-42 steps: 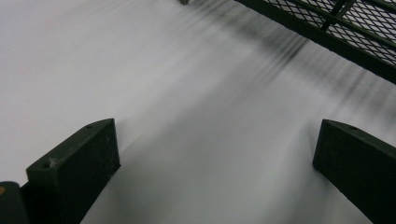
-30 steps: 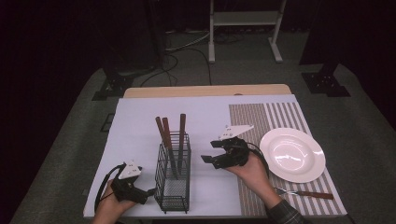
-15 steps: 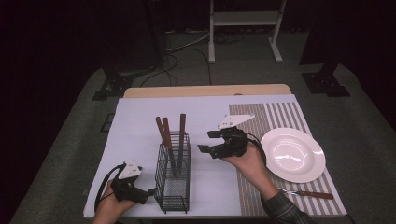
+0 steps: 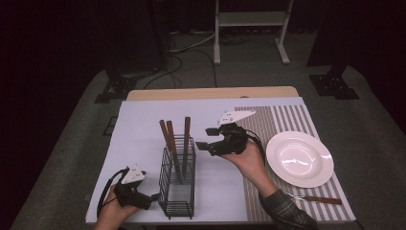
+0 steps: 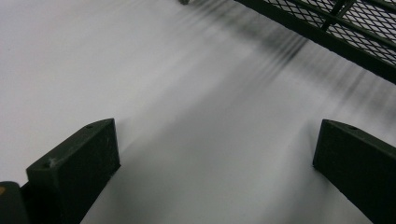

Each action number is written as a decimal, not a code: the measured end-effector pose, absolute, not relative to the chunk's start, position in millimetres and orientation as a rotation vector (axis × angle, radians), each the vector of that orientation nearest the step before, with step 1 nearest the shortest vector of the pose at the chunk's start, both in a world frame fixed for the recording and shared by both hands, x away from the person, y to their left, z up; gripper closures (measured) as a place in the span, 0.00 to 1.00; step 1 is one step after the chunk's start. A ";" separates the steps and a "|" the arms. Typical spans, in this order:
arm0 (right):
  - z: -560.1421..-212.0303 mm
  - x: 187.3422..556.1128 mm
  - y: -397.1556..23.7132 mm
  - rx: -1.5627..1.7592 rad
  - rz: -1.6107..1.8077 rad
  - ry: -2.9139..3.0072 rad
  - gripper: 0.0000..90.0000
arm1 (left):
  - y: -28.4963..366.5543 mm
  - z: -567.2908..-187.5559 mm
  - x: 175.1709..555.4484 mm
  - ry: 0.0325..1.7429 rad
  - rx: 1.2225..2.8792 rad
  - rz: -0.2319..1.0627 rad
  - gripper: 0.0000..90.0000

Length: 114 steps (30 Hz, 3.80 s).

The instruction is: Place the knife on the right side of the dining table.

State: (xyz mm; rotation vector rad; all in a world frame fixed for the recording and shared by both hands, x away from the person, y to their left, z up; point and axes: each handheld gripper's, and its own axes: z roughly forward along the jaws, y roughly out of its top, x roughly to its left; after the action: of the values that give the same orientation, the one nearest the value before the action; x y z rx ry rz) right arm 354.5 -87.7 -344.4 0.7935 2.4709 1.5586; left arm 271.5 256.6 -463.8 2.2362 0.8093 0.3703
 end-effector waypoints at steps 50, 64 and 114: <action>-331.9 395.0 -44.4 0.769 1.781 2.437 0.61 | 256.7 -463.7 271.6 0.809 2.238 0.370 0.00; -332.4 393.6 -43.2 0.771 1.797 2.421 0.64 | 256.7 -463.6 271.5 0.809 2.239 0.370 0.00; -309.4 366.1 -44.9 0.640 2.015 2.328 0.89 | 256.5 -463.7 271.4 0.811 2.235 0.372 0.00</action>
State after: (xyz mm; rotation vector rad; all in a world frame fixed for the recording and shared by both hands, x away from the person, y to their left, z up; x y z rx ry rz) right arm 366.1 -44.9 -309.4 0.6403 2.3281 2.0149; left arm 271.4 256.5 -463.7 2.2353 0.8113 0.3720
